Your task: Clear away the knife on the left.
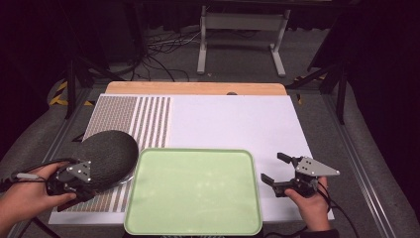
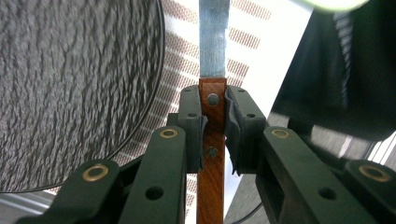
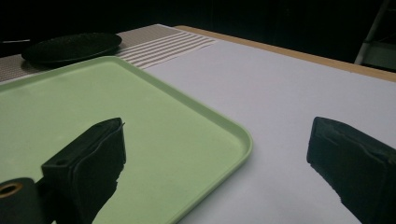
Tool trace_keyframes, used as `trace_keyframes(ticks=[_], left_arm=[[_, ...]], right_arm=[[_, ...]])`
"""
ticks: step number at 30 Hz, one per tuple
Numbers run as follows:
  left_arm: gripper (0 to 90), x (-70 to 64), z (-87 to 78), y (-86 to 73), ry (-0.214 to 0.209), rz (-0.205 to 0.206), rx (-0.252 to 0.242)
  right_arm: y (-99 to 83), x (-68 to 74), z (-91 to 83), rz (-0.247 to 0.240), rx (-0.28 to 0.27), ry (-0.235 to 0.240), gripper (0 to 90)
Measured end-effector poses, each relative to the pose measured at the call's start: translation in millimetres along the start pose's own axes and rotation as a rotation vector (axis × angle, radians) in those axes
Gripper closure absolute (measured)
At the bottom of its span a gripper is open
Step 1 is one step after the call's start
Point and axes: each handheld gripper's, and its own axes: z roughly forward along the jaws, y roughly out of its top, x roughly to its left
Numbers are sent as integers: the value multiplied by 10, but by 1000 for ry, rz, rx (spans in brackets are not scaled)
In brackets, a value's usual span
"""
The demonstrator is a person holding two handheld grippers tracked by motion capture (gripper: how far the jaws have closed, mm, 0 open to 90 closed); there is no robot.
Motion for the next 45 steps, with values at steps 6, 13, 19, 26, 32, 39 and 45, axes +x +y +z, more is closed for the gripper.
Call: trace_keyframes(ticks=[6, 13, 19, 26, 32, 39, 45], left_arm=[[778, 7, 4, 107, -38, -92, -25], [778, -31, 9, 235, -79, -147, -41], [778, -107, -2, 366, -99, -226, -82], [778, -176, -17, 506, -87, -293, -122], [777, -238, 25, 626, -81, -314, -117], [777, -272, 89, 761, -109, -330, -136], [777, -303, 174, 866, -128, -344, -127]], right_arm=[[0, -12, -2, -3, 1, 2, 54], [-9, -26, -16, 4, 0, -3, 54], [-11, -26, -14, 8, -3, -3, 54], [-12, -25, -16, 7, -1, -2, 55], [-18, -27, -24, 9, -1, -7, 57], [-31, -39, -23, 13, 3, -10, 57], [-37, -47, -27, 13, 7, -14, 57]])
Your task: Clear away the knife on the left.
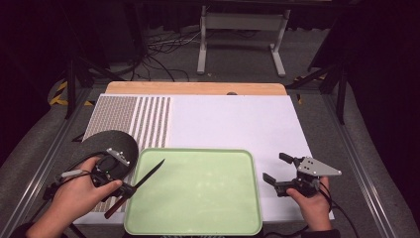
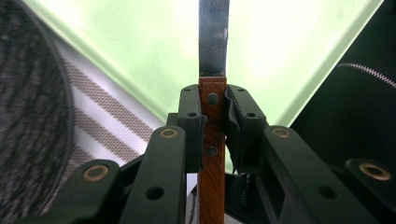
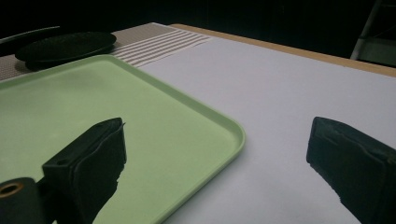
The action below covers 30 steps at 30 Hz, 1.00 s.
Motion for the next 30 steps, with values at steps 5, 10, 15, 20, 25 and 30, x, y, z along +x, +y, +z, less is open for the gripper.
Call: trace_keyframes(ticks=[5, 10, 15, 20, 25, 30], left_arm=[[777, -18, 65, 61, -14, -6, -2], [777, -44, 131, 121, -16, -13, 9], [777, -86, 218, 182, -29, -9, 20], [777, -79, 275, 221, -41, -17, 21], [776, -107, 340, 260, -49, -16, 23], [777, -94, 396, 302, -51, -13, 27]], right_arm=[[-8, 2, 9, -1, 5, 2, 57], [-8, -1, 4, -1, 5, 2, 57], [-9, 2, 7, -1, 8, 3, 57], [-15, -6, 5, 1, 6, 2, 57], [-14, -6, -2, -1, 2, 3, 57], [-14, -11, -7, -1, 2, -1, 57]])
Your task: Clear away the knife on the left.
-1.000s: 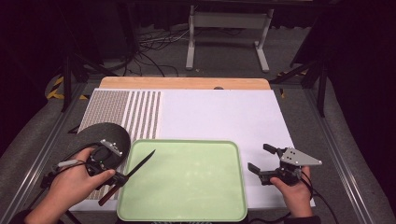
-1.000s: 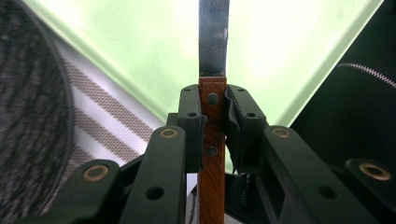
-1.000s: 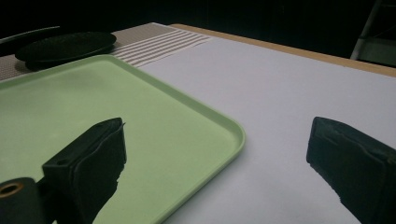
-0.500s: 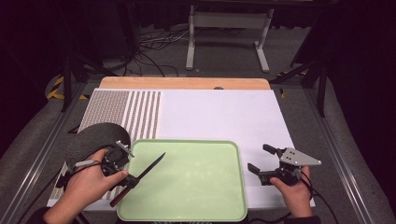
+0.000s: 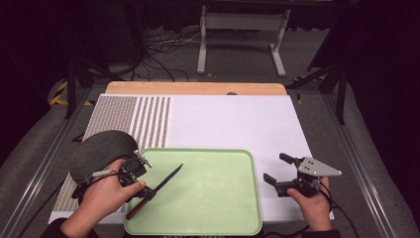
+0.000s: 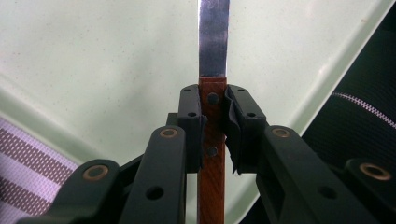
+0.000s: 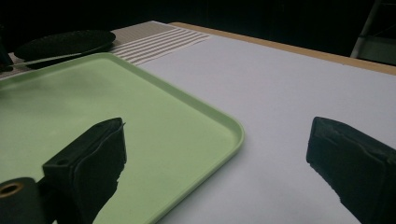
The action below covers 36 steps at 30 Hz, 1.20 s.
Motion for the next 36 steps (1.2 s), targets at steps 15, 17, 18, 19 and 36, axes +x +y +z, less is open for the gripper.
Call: trace_keyframes(ticks=[15, 17, 18, 19, 36], left_arm=[[776, 47, 169, 78, -25, -15, 20], [776, 56, 193, 84, -26, -25, 37], [776, 56, 193, 84, -26, -25, 37], [776, 64, 207, 84, -17, -26, 41], [775, 120, 295, 96, -14, -63, 72]], right_arm=[[-3, -8, -3, 5, -1, 0, 57], [-3, -10, -5, 6, 0, -2, 57], [-4, -10, -5, 7, -1, -2, 57], [-4, -10, -5, 7, -1, -2, 57], [-8, -14, -7, 9, 0, -3, 58]])
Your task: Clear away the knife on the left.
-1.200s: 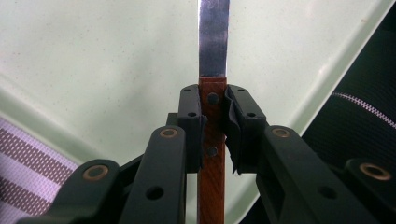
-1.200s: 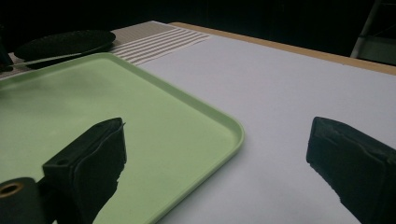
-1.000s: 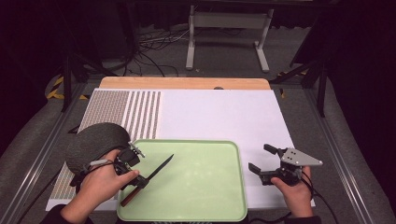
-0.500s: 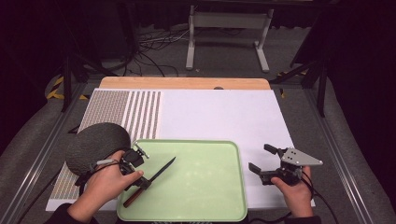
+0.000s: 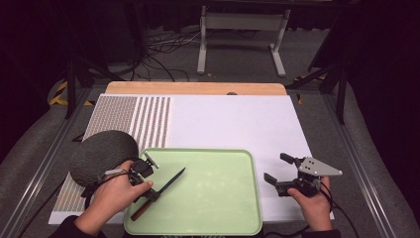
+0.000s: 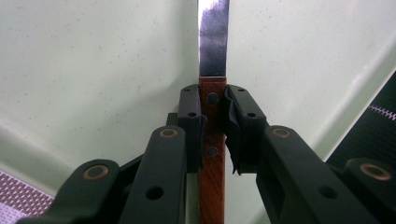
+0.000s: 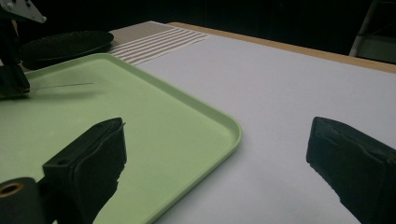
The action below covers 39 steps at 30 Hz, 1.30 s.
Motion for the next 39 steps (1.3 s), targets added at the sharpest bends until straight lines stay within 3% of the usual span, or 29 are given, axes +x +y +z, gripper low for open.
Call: trace_keyframes(ticks=[16, 19, 21, 22, 24, 29, 33, 39], left_arm=[[771, 2, 36, 2, 5, 3, 8], [701, -15, 29, 3, 4, 17, 15], [530, -44, 32, 12, 19, 40, 23], [486, -57, 32, 12, 22, 45, 18], [404, -74, 26, 15, 25, 57, 11], [288, -149, 3, 42, 61, 134, -35], [281, -177, 10, 68, 63, 181, -45], [317, -269, 24, 131, 66, 280, -123]], right_arm=[[-1, 0, 1, -1, 1, 2, 58], [0, 0, -1, -1, 0, 2, 58], [-2, -1, 2, -1, 3, 3, 58], [-3, 0, 4, -1, 5, 3, 57], [-4, 0, 6, -1, 6, 3, 57], [-4, 1, 7, -1, 6, 4, 57], [-4, 2, 8, -2, 6, 5, 57], [-5, 0, 5, -3, 5, 5, 57]])
